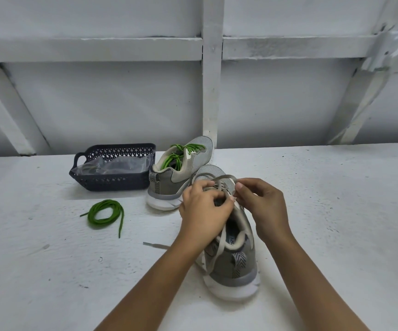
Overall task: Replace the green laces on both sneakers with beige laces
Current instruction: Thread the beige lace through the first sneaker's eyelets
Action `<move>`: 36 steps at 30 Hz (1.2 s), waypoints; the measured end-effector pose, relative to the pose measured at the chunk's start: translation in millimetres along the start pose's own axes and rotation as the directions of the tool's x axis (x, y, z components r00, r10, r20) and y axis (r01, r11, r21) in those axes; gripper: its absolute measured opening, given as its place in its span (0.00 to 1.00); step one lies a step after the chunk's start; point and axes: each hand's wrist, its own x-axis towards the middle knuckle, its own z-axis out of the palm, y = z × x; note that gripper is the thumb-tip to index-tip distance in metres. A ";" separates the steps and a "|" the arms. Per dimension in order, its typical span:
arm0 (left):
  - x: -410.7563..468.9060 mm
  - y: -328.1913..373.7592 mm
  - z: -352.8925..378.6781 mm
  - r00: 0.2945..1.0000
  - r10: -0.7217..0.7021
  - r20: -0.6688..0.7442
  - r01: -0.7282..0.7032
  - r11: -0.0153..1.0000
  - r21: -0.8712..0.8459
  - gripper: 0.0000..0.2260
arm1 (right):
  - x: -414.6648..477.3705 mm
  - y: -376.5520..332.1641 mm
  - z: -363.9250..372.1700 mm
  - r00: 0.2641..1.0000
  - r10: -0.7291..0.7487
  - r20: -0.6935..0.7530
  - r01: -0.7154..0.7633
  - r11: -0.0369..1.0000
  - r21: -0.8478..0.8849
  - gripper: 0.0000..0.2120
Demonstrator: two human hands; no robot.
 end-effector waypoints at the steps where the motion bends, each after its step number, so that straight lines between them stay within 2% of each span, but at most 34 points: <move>1: 0.3 0.2 0.5 1.000 0.005 0.001 -0.005 1.000 0.004 0.09 | 0.3 0.9 0.7 1.000 -0.005 -0.015 0.005 1.000 -0.001 0.09; 9: 0.8 0.6 1.0 1.000 0.009 0.013 -0.009 1.000 0.011 0.09 | -1.5 6.3 2.7 0.999 -0.021 -0.040 0.019 0.998 -0.065 0.08; 16: 3.3 1.9 0.0 0.998 0.017 0.055 -0.024 0.990 0.141 0.11 | -4.4 11.8 -0.2 0.998 -0.035 -0.050 0.029 0.992 -0.120 0.06; 20: 4.1 1.7 -1.1 0.998 0.028 0.048 -0.036 0.982 0.188 0.10 | -4.2 14.7 -0.6 1.000 -0.008 -0.016 0.005 0.991 -0.136 0.03; 27: 7.3 -2.1 1.4 0.996 0.085 0.030 -0.090 0.953 0.288 0.09 | -3.8 12.2 2.7 0.998 0.014 0.068 -0.001 0.983 -0.185 0.07; 29: 7.6 -5.0 3.9 0.992 0.128 0.008 -0.125 0.954 0.271 0.10 | -3.5 11.4 4.6 0.995 0.049 0.085 -0.030 0.979 -0.202 0.09; 32: 6.7 -7.2 6.0 0.983 0.176 -0.054 -0.167 0.976 0.141 0.13 | -1.7 8.2 5.3 0.993 0.081 0.091 -0.056 0.967 -0.249 0.11; 36: 3.0 -8.9 3.1 0.961 0.245 -0.130 -0.241 0.970 0.040 0.05 | -1.4 4.1 4.7 0.991 0.098 0.090 -0.071 0.960 -0.270 0.13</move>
